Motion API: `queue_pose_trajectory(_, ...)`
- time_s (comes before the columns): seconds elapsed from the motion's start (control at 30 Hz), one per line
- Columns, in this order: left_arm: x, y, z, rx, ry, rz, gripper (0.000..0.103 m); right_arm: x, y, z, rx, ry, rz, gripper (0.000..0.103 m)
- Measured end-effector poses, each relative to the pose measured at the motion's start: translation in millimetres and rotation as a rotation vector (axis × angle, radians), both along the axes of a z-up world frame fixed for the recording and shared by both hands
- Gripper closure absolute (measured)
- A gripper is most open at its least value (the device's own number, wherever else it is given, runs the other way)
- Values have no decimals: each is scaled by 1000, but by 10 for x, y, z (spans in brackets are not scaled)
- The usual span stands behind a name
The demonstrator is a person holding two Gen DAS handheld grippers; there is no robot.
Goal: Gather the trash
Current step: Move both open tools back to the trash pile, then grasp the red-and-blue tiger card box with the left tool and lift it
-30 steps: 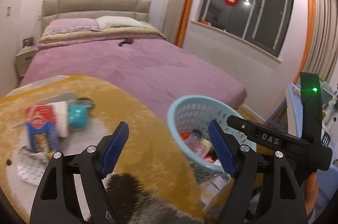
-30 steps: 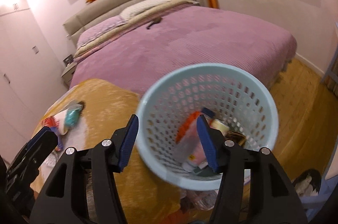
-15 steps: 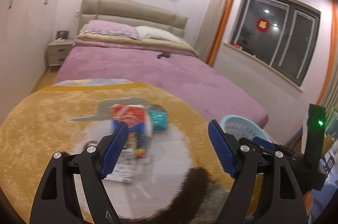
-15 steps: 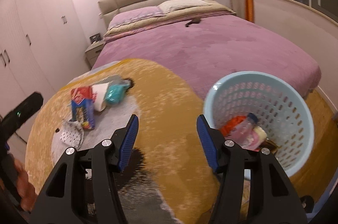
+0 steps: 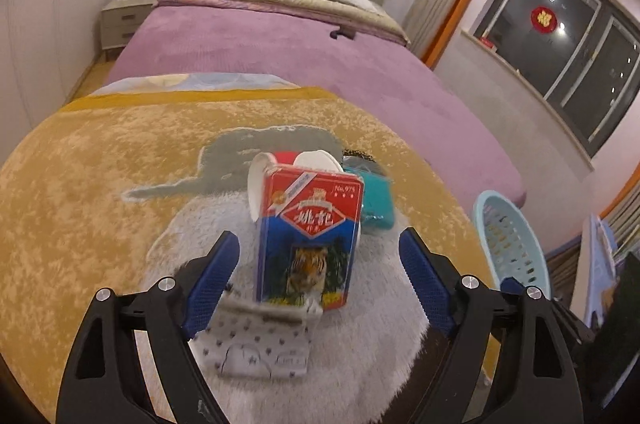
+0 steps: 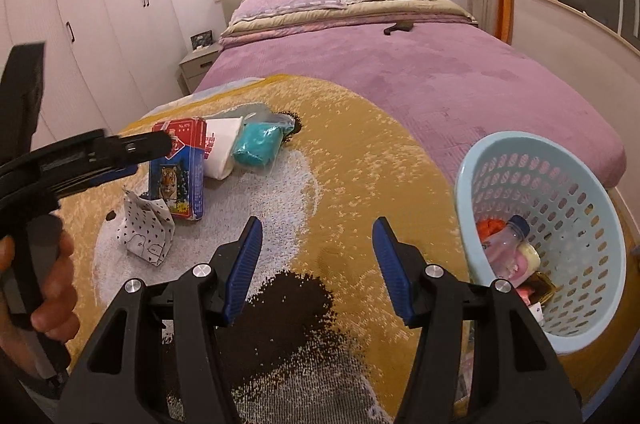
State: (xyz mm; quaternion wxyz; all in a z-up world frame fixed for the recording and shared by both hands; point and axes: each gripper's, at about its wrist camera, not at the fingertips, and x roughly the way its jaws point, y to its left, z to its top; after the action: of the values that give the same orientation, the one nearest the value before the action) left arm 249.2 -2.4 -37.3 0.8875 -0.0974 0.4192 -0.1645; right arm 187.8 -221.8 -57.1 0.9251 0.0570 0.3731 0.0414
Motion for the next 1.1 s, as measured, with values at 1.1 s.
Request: queue_pose_trajectory(1.1,-683,764,608,-110,-146,40,43,215,416,166,-26,-19,86,49)
